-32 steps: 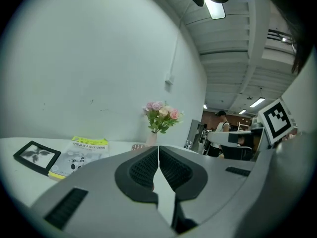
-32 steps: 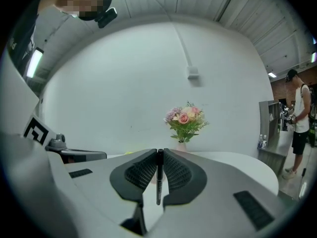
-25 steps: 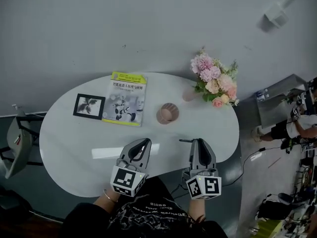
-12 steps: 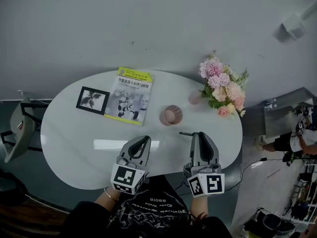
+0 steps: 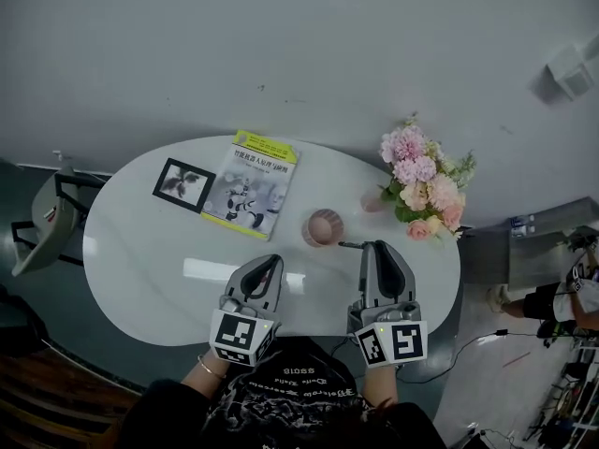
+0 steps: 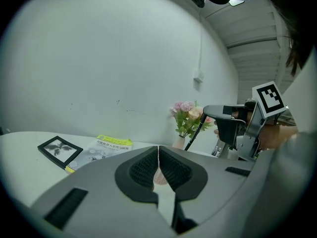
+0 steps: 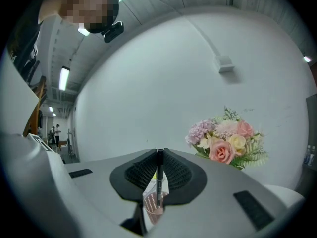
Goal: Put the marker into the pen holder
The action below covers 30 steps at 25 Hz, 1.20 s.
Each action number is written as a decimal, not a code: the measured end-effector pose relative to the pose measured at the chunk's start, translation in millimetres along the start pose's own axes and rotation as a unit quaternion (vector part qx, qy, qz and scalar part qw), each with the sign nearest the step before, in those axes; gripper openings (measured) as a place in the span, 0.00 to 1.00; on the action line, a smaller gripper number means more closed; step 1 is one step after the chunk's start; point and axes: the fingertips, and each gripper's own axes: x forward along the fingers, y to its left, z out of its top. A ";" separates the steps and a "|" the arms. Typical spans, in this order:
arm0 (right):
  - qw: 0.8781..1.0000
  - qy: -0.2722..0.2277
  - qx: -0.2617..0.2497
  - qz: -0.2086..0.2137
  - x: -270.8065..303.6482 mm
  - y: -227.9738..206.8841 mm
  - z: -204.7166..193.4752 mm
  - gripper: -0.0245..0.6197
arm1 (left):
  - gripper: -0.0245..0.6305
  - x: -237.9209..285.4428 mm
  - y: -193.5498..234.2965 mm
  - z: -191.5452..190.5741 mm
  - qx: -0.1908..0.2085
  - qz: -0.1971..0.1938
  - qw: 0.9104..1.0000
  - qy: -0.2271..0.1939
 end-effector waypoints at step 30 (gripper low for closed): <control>0.999 0.022 0.015 0.044 65.4 -5.8 -25.7 0.14 | 0.08 -31.0 39.2 2.7 -0.004 0.106 0.994 -0.009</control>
